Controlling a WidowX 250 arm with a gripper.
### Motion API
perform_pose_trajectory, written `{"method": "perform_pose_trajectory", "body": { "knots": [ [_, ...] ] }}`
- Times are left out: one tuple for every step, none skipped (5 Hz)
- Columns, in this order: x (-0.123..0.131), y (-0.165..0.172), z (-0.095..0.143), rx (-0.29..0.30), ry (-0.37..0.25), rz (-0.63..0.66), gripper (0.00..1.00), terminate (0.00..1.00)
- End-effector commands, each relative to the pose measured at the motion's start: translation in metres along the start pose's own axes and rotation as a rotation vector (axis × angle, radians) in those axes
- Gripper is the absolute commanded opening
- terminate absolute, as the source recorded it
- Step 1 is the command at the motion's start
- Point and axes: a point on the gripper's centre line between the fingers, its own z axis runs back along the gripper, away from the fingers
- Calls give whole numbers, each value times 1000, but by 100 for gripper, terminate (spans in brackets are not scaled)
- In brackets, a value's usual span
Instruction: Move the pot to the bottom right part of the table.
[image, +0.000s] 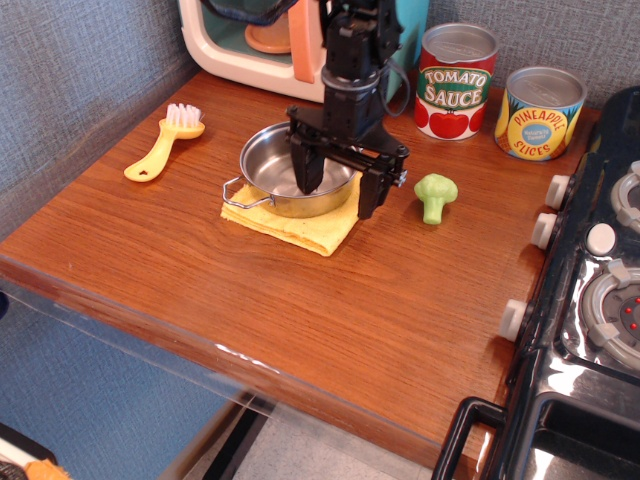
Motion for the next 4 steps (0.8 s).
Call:
{"method": "perform_pose_trajectory", "body": {
  "knots": [
    [8, 2, 6, -34, -8, 4, 0, 0],
    [7, 1, 8, -44, -7, -2, 0, 0],
    [4, -2, 16, -55, -27, -10, 0, 0],
    [-4, -9, 47, -47, -116, -40, 0, 0]
  ]
}}
